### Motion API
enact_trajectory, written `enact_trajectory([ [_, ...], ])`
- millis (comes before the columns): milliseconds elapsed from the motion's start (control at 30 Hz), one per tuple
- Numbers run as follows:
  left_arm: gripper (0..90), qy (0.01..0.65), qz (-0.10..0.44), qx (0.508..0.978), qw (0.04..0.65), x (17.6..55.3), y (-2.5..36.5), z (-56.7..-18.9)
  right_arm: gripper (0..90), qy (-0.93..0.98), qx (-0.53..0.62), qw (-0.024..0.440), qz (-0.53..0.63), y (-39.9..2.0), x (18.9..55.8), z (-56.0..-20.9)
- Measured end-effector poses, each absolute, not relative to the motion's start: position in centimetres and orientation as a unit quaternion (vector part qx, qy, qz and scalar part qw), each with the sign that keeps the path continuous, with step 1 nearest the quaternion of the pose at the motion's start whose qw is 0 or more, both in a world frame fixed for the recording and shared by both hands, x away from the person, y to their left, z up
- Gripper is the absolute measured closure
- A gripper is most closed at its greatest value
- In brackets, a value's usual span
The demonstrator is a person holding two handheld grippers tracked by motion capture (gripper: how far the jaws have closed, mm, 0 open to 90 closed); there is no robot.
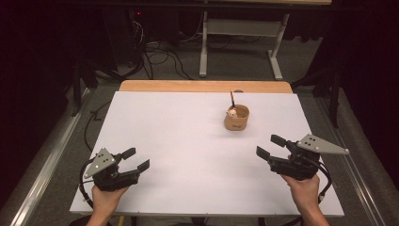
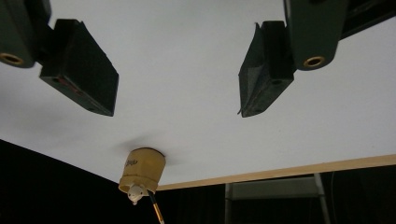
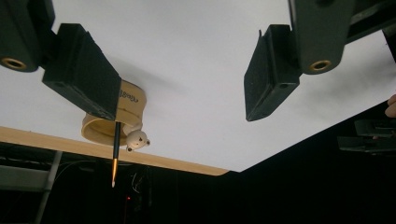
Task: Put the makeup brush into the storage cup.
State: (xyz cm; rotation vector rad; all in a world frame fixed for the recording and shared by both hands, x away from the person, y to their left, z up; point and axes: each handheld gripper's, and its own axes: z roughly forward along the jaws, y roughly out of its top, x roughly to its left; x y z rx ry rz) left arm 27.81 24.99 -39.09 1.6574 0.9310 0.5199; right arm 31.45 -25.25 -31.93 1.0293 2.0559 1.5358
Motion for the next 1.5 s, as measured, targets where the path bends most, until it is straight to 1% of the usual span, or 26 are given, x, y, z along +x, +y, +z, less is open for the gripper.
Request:
enact_trajectory([
  [267,29.3,0.392,0.215,0.705,0.551,27.9,24.8,-39.2,31.1,0.727,0.371,0.186,0.547,-25.6,30.9,-32.9],
  [333,29.5,0.392,0.216,0.703,0.552,27.8,24.8,-39.1,32.3,0.725,0.374,0.193,0.545,-25.7,30.7,-33.1],
  [567,29.5,0.392,0.216,0.703,0.552,27.7,24.9,-39.1,32.6,0.721,0.381,0.187,0.547,-26.0,30.3,-33.6],
  [1367,29.4,0.394,0.212,0.703,0.552,27.8,24.9,-39.2,32.9,0.725,0.395,0.186,0.533,-26.3,30.4,-35.8],
  [1500,29.4,0.394,0.213,0.703,0.552,27.8,24.9,-39.2,33.0,0.725,0.396,0.192,0.529,-26.4,30.5,-36.1],
])
